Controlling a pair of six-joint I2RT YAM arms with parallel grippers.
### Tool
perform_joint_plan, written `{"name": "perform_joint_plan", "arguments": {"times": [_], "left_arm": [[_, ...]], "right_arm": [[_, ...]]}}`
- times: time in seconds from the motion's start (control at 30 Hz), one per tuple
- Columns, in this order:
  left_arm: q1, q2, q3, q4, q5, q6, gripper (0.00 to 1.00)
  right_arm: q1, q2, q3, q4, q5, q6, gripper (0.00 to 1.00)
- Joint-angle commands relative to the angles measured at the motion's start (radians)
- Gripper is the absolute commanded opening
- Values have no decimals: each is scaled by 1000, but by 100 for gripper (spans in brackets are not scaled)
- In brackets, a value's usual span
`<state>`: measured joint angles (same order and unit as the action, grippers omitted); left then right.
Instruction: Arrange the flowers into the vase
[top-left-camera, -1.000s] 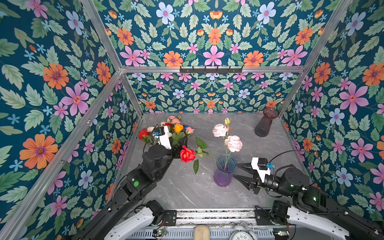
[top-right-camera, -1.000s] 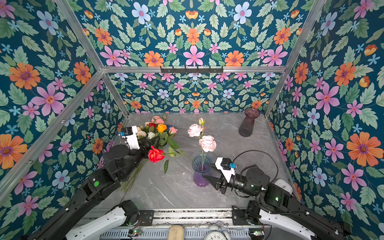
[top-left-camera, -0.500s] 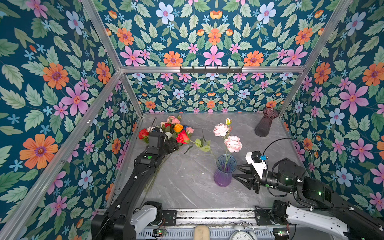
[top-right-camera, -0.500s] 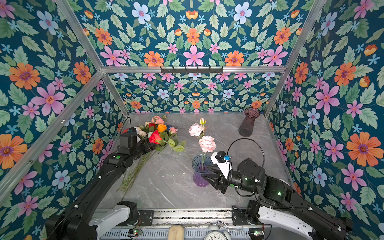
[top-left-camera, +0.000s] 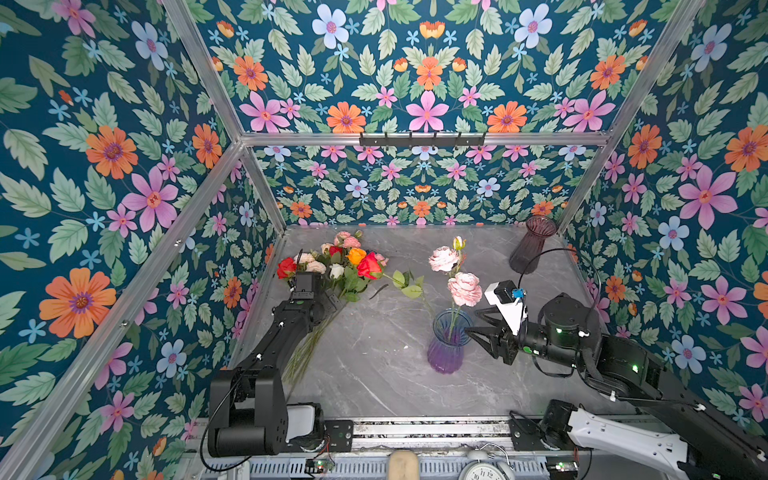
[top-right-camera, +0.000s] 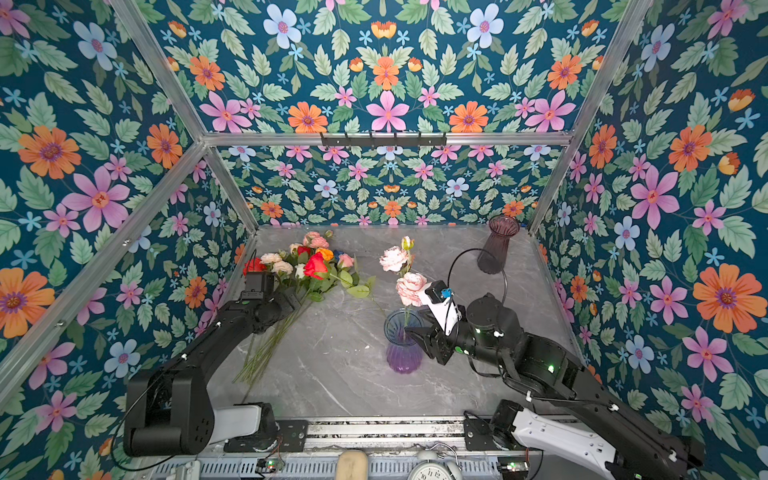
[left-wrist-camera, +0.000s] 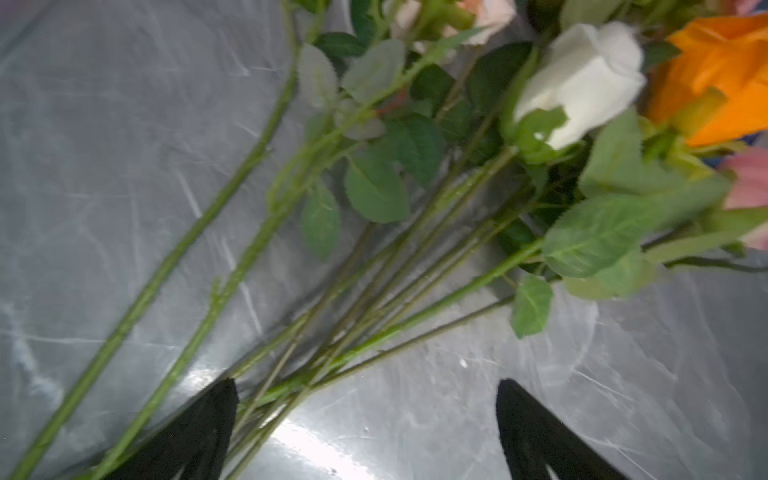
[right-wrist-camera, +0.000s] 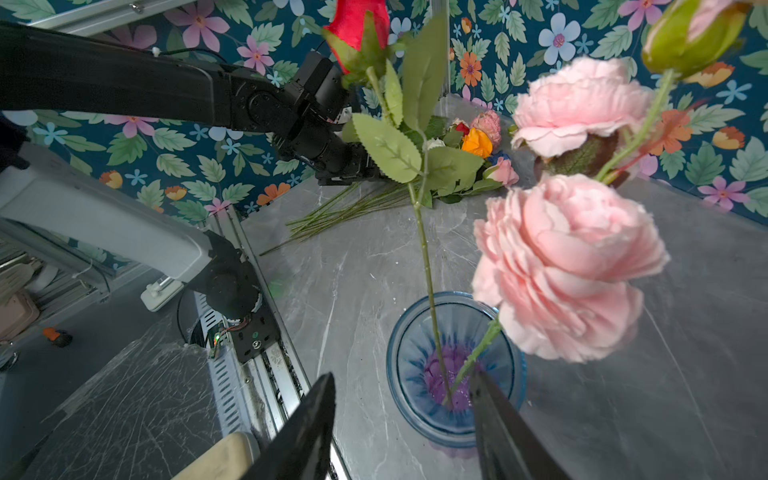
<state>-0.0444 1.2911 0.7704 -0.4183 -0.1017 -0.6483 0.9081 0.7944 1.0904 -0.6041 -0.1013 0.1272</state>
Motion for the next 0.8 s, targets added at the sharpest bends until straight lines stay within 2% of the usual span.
{"name": "perform_joint_plan", "arguments": {"times": [0.0,0.1,0.17,0.37,0.43,0.53,0.6,0.77], "left_arm": [[1,-21,-29,-70,-184,-33,99],[1,-11,-48,-74,-272,-57,99],[4,18,-62,-31,-287,-63,99],[54,103,-89,137,-166,-48,99],[93,104,-115,199,-101,-32,99],[163,80,-203,346,98,-5,99],[175,49,-258,426,198,-17,99],[173,8,-321,531,321,-73,99]], "right_arm": [[-31,-3,-10,12,-114,-22,55],[-35,-6,-20,19,-129,-40,56],[-35,-6,-21,26,-142,-47,56],[-37,-33,-16,15,-121,-72,56],[-37,-49,-15,5,-108,-74,56],[-37,-73,-21,-2,-86,-75,56],[-37,-82,-27,-1,-69,-75,56],[-37,-74,-23,5,-56,-77,56]]}}
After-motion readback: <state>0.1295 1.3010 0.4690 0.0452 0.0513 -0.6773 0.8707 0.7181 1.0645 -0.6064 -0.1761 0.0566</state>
